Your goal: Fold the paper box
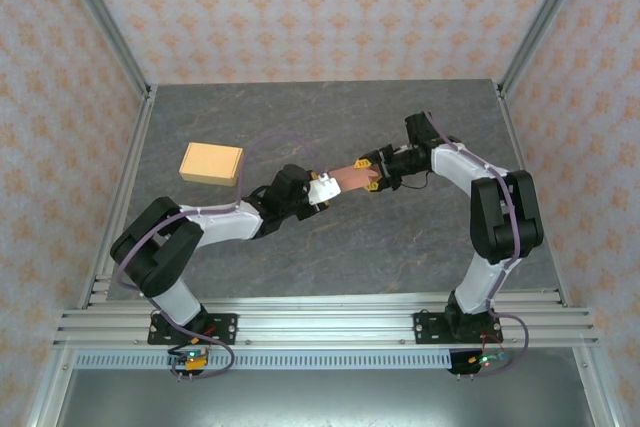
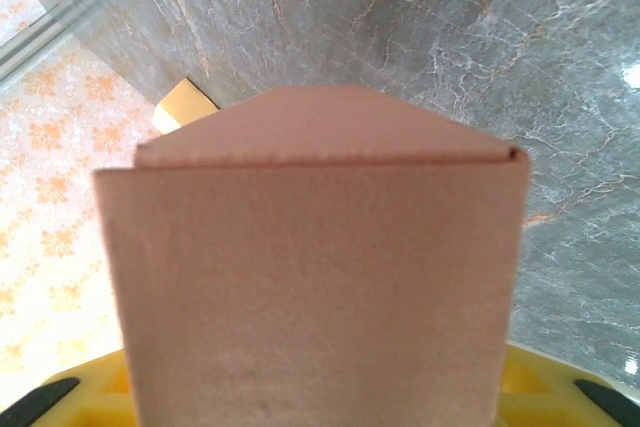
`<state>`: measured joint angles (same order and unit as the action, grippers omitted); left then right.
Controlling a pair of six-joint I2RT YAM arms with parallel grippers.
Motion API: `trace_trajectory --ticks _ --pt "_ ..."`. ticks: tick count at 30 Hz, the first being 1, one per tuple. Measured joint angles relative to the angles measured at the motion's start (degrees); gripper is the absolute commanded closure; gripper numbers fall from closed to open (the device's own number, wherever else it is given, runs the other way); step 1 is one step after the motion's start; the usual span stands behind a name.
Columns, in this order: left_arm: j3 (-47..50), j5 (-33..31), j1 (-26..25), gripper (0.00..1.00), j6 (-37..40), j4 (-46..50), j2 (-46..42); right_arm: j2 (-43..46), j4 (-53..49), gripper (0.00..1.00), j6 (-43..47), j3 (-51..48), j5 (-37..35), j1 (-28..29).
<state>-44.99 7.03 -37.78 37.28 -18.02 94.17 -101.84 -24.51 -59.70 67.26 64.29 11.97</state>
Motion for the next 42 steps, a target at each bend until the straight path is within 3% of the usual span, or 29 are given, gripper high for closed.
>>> trace_trajectory --ticks 5,8,12,16,22,28,30,34,42 --pt "-0.9 0.1 -0.1 0.65 1.6 2.3 0.0 0.8 0.9 0.48 -1.2 -0.9 -0.1 0.0" --pt "-0.8 0.0 -0.1 0.65 1.6 3.4 -0.8 1.9 1.4 0.37 -1.6 -1.5 0.0 0.0" --pt "-1.5 0.0 -0.1 0.66 1.4 10.5 -3.8 2.7 -1.8 0.25 0.9 -0.3 -2.0 -0.2" --pt "-5.0 0.7 -0.1 0.66 1.2 20.0 -6.2 4.5 -3.6 0.21 3.0 0.0 -4.1 -1.7" --pt "-15.4 3.3 -0.1 0.65 1.7 36.2 -6.6 7.9 -5.9 0.2 11.4 0.8 -9.0 -5.3" --pt "-24.7 5.7 -0.1 0.64 3.4 50.2 0.5 12.7 -9.5 0.2 26.3 1.2 -23.3 -5.6" --pt "-26.7 6.3 -0.1 0.63 3.9 54.4 3.6 16.2 -8.4 0.25 30.6 -0.8 -26.4 -5.6" --pt "-30.8 6.4 -0.1 0.6 4.7 58.6 6.2 21.4 -6.3 0.3 38.4 -5.1 -28.0 -5.6" --pt "-34.9 6.2 0.0 0.47 5.1 62.1 9.8 22.0 -6.7 0.31 48.3 -7.1 -29.7 -1.7"
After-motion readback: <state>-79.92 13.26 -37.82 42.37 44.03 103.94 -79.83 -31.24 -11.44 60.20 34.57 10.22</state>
